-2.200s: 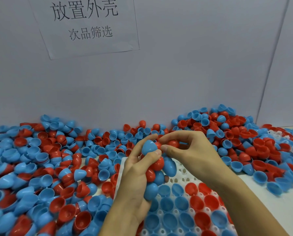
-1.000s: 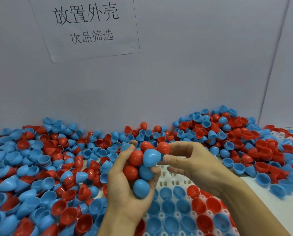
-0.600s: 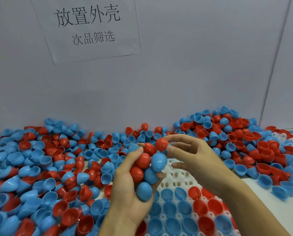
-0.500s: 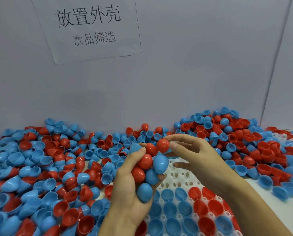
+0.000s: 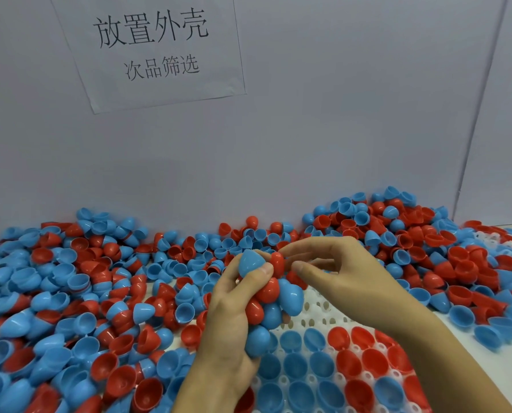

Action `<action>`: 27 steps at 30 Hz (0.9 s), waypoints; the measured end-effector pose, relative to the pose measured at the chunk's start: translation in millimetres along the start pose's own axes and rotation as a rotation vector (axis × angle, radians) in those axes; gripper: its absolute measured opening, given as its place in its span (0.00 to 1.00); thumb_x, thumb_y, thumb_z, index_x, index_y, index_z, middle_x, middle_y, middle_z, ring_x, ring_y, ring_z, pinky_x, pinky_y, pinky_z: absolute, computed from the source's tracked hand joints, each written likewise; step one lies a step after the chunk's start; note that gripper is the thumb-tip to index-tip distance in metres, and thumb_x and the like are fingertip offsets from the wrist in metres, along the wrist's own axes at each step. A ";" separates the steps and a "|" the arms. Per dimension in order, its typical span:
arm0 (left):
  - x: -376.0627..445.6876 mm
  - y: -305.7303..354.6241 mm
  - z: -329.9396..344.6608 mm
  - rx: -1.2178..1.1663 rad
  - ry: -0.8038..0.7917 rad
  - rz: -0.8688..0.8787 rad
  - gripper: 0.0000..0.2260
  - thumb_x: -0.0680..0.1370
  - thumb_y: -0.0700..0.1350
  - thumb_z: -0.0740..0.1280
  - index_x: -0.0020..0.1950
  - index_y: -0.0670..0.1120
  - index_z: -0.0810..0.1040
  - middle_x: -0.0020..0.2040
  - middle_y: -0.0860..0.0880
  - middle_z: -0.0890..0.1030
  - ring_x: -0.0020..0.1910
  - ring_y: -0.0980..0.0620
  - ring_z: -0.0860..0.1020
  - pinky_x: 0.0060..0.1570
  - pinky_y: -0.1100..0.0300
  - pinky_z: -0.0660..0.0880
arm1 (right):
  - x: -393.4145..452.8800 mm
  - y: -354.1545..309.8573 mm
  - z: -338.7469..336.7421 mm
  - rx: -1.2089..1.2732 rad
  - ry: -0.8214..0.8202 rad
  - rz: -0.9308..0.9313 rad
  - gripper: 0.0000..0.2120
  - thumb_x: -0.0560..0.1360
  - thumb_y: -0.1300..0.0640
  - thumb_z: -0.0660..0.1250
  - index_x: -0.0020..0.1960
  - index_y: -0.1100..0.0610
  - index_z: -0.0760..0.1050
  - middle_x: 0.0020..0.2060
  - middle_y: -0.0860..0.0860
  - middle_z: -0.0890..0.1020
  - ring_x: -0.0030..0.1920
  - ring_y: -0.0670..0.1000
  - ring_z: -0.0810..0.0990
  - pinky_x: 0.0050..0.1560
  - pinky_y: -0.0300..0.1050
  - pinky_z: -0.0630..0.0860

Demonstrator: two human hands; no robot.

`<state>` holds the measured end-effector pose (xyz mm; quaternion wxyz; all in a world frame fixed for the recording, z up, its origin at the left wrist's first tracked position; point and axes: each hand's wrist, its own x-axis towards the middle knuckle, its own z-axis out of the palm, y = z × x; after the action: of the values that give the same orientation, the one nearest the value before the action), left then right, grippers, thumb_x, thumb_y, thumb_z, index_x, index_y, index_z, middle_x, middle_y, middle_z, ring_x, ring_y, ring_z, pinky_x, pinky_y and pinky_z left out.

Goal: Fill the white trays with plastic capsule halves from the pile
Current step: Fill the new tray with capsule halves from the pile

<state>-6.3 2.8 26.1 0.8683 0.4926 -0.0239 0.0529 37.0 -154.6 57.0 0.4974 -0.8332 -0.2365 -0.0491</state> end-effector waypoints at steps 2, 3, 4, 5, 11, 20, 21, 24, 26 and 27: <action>0.8 -0.1 -0.2 0.050 -0.011 0.026 0.11 0.64 0.49 0.75 0.45 0.50 0.86 0.45 0.45 0.85 0.41 0.52 0.84 0.37 0.62 0.80 | -0.4 -2.0 0.5 -0.062 -0.025 -0.022 0.10 0.76 0.49 0.70 0.56 0.39 0.80 0.47 0.38 0.84 0.50 0.38 0.82 0.53 0.37 0.78; 1.0 -0.1 -0.1 0.070 -0.021 0.035 0.10 0.65 0.49 0.75 0.45 0.51 0.86 0.45 0.46 0.85 0.41 0.52 0.84 0.38 0.62 0.80 | -0.6 -2.5 0.4 -0.081 -0.035 -0.019 0.12 0.76 0.48 0.70 0.58 0.37 0.79 0.46 0.37 0.83 0.48 0.38 0.82 0.51 0.37 0.79; 1.3 -0.5 -0.3 0.086 -0.034 0.042 0.09 0.66 0.49 0.74 0.45 0.51 0.85 0.44 0.46 0.85 0.41 0.52 0.84 0.38 0.62 0.79 | -1.0 -2.8 0.0 -0.088 -0.056 -0.012 0.15 0.76 0.49 0.71 0.61 0.36 0.77 0.45 0.36 0.82 0.46 0.39 0.82 0.48 0.37 0.79; 1.4 -0.9 -0.4 0.097 -0.043 0.043 0.08 0.67 0.49 0.74 0.45 0.50 0.85 0.44 0.46 0.84 0.41 0.51 0.84 0.38 0.62 0.79 | -1.7 -3.2 -0.5 -0.086 -0.084 -0.004 0.18 0.77 0.50 0.70 0.63 0.35 0.75 0.44 0.37 0.81 0.44 0.39 0.82 0.46 0.35 0.79; 4.1 -4.4 -1.1 0.111 0.044 0.042 0.08 0.65 0.47 0.79 0.41 0.51 0.84 0.42 0.47 0.84 0.37 0.54 0.82 0.36 0.60 0.79 | -1.7 0.2 -4.3 -0.003 -0.004 0.029 0.10 0.77 0.52 0.70 0.55 0.40 0.78 0.38 0.44 0.84 0.40 0.43 0.83 0.43 0.32 0.79; 13.0 -12.3 -7.6 0.265 0.310 0.073 0.05 0.75 0.45 0.73 0.43 0.56 0.85 0.41 0.49 0.85 0.40 0.52 0.82 0.43 0.55 0.79 | 0.7 -12.8 16.7 0.315 0.292 -0.039 0.16 0.78 0.57 0.69 0.61 0.42 0.75 0.35 0.46 0.83 0.36 0.42 0.84 0.38 0.33 0.79; 13.2 -12.4 -6.7 0.288 0.319 0.080 0.05 0.75 0.45 0.73 0.43 0.56 0.85 0.39 0.51 0.84 0.39 0.53 0.81 0.41 0.56 0.78 | 1.6 -14.6 22.8 0.315 0.284 -0.065 0.16 0.77 0.57 0.70 0.61 0.41 0.77 0.35 0.46 0.83 0.37 0.42 0.83 0.39 0.31 0.78; 13.9 -12.4 -4.0 0.304 0.339 0.084 0.04 0.76 0.46 0.73 0.43 0.55 0.85 0.36 0.52 0.83 0.35 0.57 0.79 0.36 0.60 0.77 | 3.5 -17.5 37.4 0.292 0.261 -0.088 0.11 0.77 0.57 0.70 0.56 0.43 0.81 0.36 0.44 0.84 0.39 0.43 0.84 0.41 0.32 0.77; 15.2 -12.8 -4.6 0.265 0.383 0.061 0.03 0.76 0.45 0.72 0.44 0.53 0.85 0.39 0.49 0.84 0.39 0.52 0.82 0.41 0.54 0.81 | 3.5 -19.3 42.2 0.278 0.301 -0.100 0.11 0.77 0.57 0.71 0.54 0.42 0.79 0.36 0.44 0.84 0.40 0.43 0.84 0.41 0.32 0.78; 15.9 -12.8 -5.7 0.239 0.411 0.047 0.02 0.76 0.44 0.72 0.45 0.50 0.85 0.40 0.48 0.84 0.41 0.48 0.82 0.45 0.50 0.81 | 3.6 -19.6 43.8 0.280 0.333 -0.111 0.11 0.76 0.57 0.71 0.53 0.41 0.78 0.37 0.44 0.84 0.40 0.43 0.84 0.40 0.32 0.78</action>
<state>10.8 2.3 13.8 0.7891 0.5699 0.1485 0.1746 24.8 -108.3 52.0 0.6369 -0.7221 -0.2014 -0.1799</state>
